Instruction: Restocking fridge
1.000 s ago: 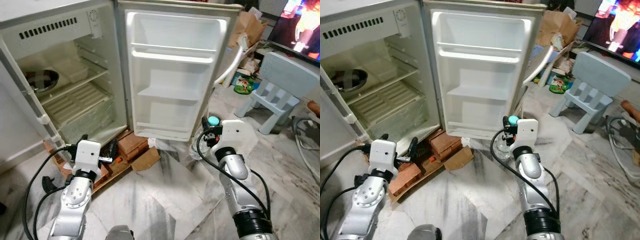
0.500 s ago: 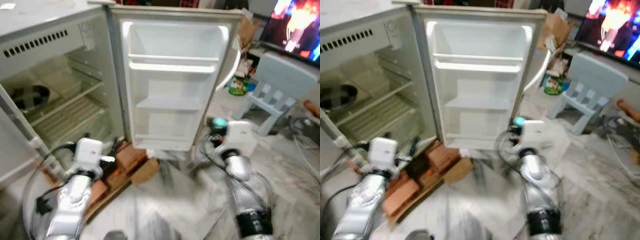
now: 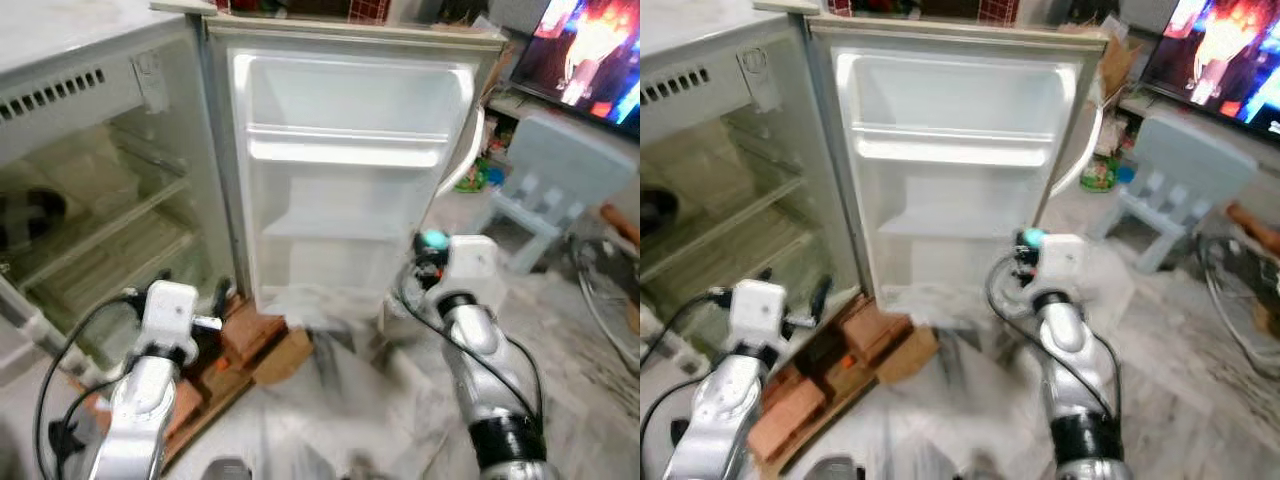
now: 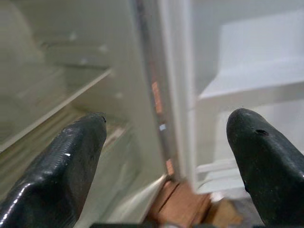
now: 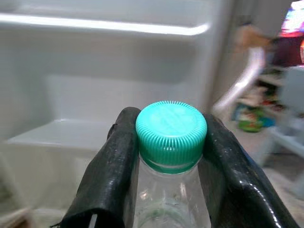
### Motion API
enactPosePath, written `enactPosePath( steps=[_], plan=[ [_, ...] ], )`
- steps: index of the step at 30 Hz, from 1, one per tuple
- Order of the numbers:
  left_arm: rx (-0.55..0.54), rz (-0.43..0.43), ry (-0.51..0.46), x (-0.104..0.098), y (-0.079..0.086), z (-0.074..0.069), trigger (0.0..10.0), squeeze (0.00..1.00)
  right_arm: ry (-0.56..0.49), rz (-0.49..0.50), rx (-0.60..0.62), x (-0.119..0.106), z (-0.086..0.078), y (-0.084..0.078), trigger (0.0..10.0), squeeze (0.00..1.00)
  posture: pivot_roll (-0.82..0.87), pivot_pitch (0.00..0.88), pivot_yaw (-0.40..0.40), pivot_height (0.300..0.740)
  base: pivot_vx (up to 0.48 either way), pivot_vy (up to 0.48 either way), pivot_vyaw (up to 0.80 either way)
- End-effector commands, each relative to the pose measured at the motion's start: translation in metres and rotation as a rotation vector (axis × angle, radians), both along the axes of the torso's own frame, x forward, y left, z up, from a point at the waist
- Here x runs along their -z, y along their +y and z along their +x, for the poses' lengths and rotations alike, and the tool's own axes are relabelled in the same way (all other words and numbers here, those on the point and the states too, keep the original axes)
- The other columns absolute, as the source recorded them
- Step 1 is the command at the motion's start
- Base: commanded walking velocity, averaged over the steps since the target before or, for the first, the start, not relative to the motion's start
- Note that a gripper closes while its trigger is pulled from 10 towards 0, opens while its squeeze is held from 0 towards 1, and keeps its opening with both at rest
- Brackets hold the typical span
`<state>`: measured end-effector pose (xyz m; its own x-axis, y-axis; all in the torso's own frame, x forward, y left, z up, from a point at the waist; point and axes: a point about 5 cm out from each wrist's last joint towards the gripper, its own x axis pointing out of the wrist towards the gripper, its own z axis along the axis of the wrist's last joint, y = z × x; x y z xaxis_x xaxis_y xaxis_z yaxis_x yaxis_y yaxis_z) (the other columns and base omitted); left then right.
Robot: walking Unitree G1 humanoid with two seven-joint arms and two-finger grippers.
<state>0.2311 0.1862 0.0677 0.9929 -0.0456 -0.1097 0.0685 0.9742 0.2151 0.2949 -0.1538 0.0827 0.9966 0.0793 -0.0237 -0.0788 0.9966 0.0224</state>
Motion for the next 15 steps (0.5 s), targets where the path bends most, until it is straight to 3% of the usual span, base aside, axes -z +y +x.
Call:
enactPosePath(
  steps=[1, 11, 15],
  plan=[
    [0.001, -0.009, -0.003, -0.002, -0.003, -0.003, 10.0, 0.0, -0.018, -0.014, 0.025, -0.004, 0.0, -0.009, 10.0, 0.0, 0.13, 0.0, -0.078, 0.74, 0.0, 0.0, 0.0],
    [-0.043, 0.003, 0.007, 0.001, 0.006, -0.009, 10.0, 0.0, 0.033, 0.008, 0.06, 0.008, -0.009, -0.017, 10.0, 0.0, 0.14, 0.0, -0.085, 0.74, 0.0, 0.0, 0.0],
    [-0.047, 0.004, 0.006, 0.001, 0.006, -0.009, 10.0, 0.0, 0.052, 0.03, 0.074, 0.011, -0.009, -0.017, 10.0, 0.0, 0.14, 0.0, -0.08, 0.74, 0.0, 0.0, -0.49]
  ],
)
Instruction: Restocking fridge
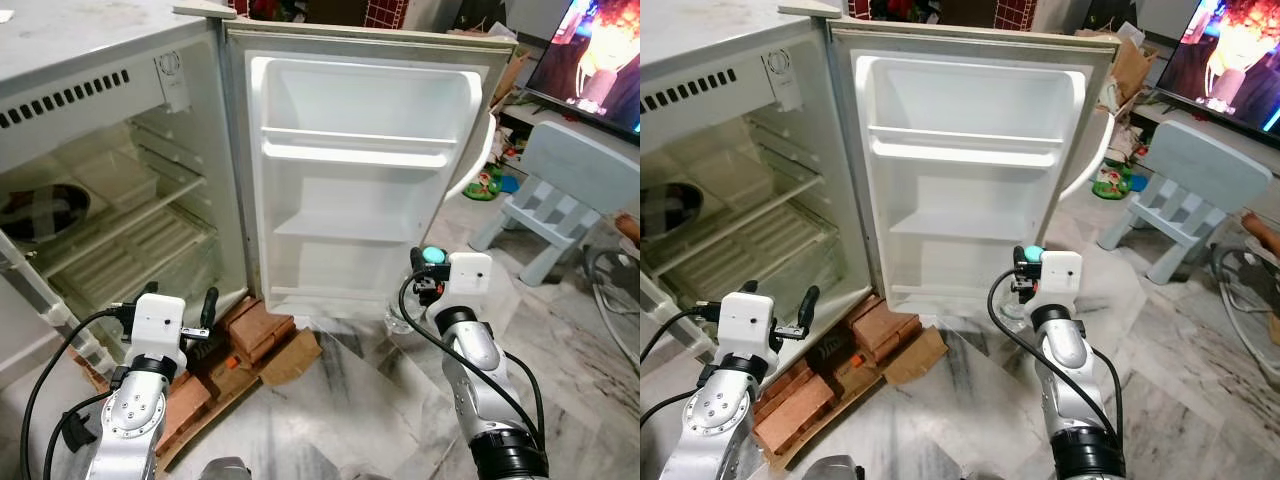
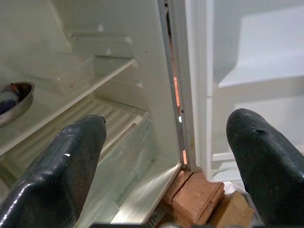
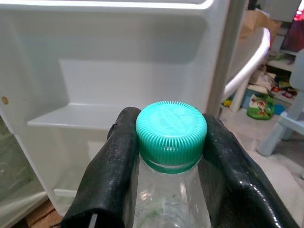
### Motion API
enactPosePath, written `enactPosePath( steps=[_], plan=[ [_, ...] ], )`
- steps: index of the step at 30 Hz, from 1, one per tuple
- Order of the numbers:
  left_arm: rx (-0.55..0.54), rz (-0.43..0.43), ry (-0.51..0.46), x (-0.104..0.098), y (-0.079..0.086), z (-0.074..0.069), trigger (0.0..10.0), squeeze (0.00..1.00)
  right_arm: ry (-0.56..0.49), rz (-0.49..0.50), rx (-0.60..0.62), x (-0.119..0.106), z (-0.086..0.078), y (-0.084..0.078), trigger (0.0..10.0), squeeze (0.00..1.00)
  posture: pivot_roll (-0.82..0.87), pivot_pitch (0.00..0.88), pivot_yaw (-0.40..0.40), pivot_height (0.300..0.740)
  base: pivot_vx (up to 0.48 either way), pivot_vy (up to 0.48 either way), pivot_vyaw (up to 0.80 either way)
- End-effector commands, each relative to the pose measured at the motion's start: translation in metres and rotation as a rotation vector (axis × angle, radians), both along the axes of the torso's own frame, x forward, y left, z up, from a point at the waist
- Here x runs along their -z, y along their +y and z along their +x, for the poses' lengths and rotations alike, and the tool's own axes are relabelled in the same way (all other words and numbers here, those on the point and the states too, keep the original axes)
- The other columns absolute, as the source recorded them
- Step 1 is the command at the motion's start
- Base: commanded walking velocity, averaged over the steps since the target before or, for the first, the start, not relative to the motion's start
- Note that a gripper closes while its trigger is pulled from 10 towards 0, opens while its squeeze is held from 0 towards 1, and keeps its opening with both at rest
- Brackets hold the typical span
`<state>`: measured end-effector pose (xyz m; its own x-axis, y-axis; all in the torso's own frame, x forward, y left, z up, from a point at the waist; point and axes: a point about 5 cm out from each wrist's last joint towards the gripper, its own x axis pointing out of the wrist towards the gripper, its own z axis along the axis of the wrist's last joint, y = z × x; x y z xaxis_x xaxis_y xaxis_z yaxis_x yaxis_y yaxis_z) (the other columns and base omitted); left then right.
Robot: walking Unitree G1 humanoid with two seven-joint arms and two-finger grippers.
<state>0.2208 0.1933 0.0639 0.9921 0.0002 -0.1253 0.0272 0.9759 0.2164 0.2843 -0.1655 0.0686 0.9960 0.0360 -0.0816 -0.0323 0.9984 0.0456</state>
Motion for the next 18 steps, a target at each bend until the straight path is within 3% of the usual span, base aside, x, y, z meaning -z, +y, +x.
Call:
enactPosePath(
  steps=[1, 11, 18],
  plan=[
    [-0.001, 0.002, -0.01, -0.003, -0.001, 0.001, 10.0, 0.0, -0.007, 0.01, 0.029, -0.003, 0.001, -0.006, 10.0, 0.0, 0.14, 0.0, -0.08, 0.74, 0.0, 0.0, -0.51],
    [0.095, 0.052, -0.005, -0.009, -0.005, 0.017, 10.0, 0.0, -0.028, 0.036, 0.093, 0.001, -0.003, -0.006, 10.0, 0.0, 0.1, 0.0, 0.033, 0.74, 0.0, 0.0, 0.0],
    [0.141, 0.064, -0.014, -0.012, -0.01, 0.029, 10.0, 0.0, -0.023, 0.044, 0.099, 0.003, -0.008, -0.007, 10.0, 0.0, 0.08, 0.0, 0.036, 0.74, 0.0, 0.0, 0.0]
  ],
)
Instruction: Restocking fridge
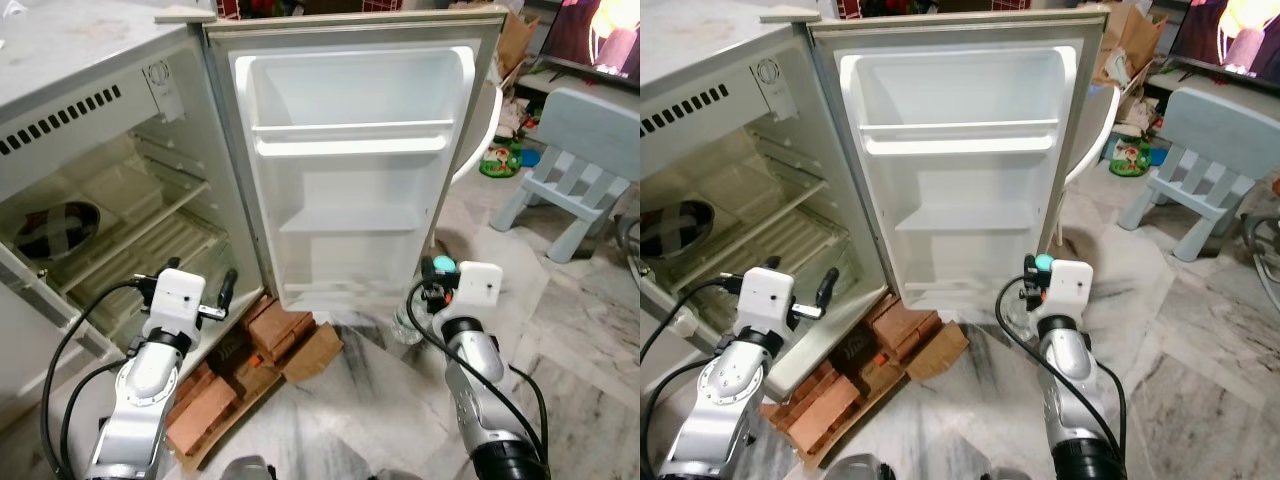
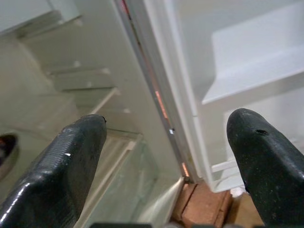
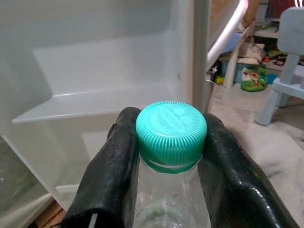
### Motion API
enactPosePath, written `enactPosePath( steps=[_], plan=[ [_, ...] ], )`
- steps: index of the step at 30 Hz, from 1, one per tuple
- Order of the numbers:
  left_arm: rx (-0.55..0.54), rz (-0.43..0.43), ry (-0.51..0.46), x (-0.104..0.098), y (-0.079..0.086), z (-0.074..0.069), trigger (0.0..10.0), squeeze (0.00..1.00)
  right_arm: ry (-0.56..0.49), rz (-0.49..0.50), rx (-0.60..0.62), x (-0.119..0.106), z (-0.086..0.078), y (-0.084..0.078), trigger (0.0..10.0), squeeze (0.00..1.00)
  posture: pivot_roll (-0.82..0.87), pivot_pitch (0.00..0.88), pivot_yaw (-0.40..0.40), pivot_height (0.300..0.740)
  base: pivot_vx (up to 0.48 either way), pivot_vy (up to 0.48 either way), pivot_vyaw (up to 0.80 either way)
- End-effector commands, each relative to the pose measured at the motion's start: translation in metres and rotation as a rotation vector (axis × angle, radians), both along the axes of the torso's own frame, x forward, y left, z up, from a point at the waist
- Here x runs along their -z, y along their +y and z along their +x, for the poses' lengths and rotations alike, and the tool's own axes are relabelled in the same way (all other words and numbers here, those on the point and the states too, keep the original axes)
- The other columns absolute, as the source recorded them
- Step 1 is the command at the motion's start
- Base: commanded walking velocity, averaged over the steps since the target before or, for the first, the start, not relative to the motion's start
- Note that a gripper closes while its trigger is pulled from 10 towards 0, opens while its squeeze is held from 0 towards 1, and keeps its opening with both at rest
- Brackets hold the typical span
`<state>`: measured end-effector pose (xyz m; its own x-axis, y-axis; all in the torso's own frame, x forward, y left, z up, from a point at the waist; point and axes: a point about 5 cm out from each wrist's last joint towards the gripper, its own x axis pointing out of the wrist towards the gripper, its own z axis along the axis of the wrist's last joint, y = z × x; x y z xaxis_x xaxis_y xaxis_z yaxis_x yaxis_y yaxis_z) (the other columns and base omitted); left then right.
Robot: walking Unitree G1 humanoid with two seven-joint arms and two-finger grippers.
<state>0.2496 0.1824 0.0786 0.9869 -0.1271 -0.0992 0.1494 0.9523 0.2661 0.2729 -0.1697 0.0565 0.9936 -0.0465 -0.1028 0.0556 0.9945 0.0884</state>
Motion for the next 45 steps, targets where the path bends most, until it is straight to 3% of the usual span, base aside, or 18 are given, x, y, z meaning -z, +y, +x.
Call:
enactPosePath(
  steps=[1, 9, 45],
  plan=[
    [0.01, 0.011, 0.013, 0.003, 0.0, 0.001, 10.0, 0.0, -0.04, -0.003, 0.008, -0.008, 0.003, -0.003, 10.0, 0.0, 0.08, 0.0, 0.033, 0.74, 0.0, 0.0, 0.0],
    [0.002, -0.014, 0.017, 0.008, -0.005, -0.005, 10.0, 0.0, -0.043, -0.011, -0.053, -0.012, 0.011, 0.004, 10.0, 0.0, 0.1, 0.0, -0.011, 0.74, 0.157, 0.0, 0.0],
    [-0.037, -0.022, 0.016, 0.009, -0.002, -0.008, 10.0, 0.0, -0.039, -0.016, -0.095, -0.011, 0.011, 0.008, 10.0, 0.0, 0.11, 0.0, -0.027, 0.74, 0.32, 0.0, 0.0]
  ],
)
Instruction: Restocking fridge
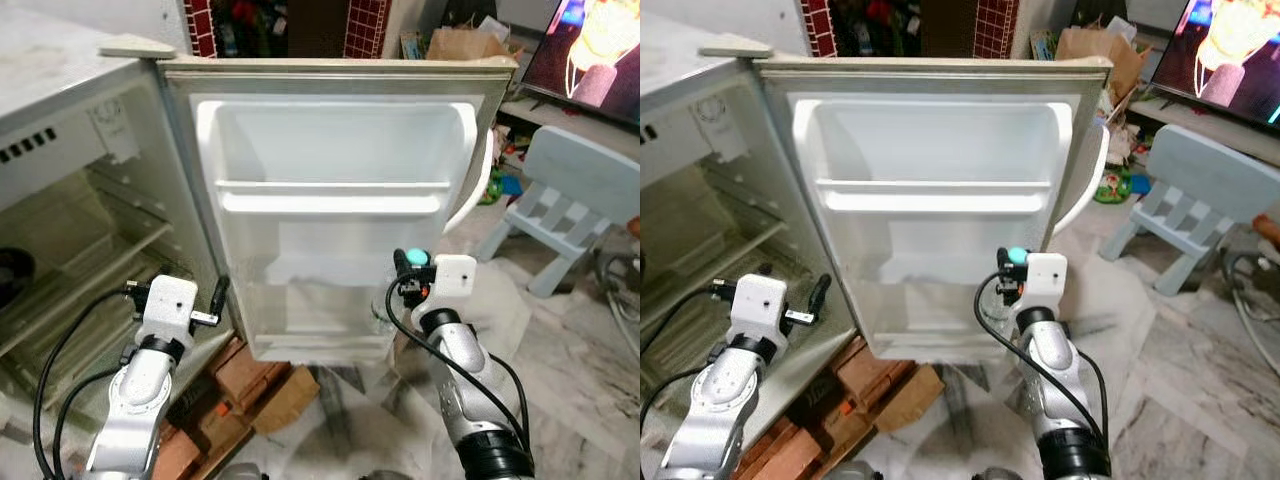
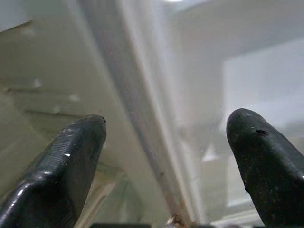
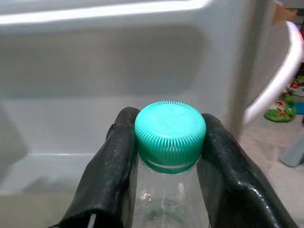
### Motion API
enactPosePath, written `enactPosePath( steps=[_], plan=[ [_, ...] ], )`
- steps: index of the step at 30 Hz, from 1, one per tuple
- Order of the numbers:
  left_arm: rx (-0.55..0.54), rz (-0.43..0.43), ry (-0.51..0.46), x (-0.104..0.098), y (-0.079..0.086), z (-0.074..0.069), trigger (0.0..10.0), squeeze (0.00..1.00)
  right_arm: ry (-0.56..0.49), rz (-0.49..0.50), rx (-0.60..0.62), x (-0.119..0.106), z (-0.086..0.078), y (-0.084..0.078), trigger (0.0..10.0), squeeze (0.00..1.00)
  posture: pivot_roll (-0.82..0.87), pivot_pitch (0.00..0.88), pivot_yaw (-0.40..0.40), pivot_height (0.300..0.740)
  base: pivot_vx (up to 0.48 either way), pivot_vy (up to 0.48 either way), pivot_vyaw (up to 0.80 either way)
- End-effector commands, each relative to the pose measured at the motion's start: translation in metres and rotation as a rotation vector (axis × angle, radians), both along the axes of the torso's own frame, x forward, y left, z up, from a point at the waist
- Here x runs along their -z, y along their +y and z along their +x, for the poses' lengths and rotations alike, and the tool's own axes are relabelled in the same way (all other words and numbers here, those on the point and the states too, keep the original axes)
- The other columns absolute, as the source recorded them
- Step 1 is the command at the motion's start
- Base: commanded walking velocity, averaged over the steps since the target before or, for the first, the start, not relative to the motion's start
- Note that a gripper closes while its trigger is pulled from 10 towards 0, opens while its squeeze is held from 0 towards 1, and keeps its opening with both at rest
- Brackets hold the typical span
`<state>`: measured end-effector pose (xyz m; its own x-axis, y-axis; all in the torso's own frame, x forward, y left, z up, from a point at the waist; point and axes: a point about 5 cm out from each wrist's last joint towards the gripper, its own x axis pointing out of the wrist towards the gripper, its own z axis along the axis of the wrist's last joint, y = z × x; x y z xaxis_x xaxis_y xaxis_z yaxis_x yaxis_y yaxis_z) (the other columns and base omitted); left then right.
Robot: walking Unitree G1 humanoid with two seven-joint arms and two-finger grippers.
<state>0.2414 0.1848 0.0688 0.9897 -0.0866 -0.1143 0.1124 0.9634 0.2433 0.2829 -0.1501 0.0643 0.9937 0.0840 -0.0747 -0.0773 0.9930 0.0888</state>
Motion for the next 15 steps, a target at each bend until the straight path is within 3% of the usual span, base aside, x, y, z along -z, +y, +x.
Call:
enactPosePath(
  steps=[1, 15],
  plan=[
    [-0.003, -0.001, 0.003, 0.0, -0.003, -0.001, 10.0, 0.0, -0.01, -0.015, 0.034, -0.003, 0.001, -0.012, 10.0, 0.0, 0.11, 0.0, -0.029, 0.74, 0.0, 0.0, 0.0],
    [-0.121, -0.032, 0.114, 0.022, 0.007, -0.026, 10.0, 0.0, 0.009, 0.018, -0.035, -0.001, 0.002, -0.004, 10.0, 0.0, 0.13, 0.0, -0.04, 0.74, 0.0, 0.0, 0.0]
  ],
)
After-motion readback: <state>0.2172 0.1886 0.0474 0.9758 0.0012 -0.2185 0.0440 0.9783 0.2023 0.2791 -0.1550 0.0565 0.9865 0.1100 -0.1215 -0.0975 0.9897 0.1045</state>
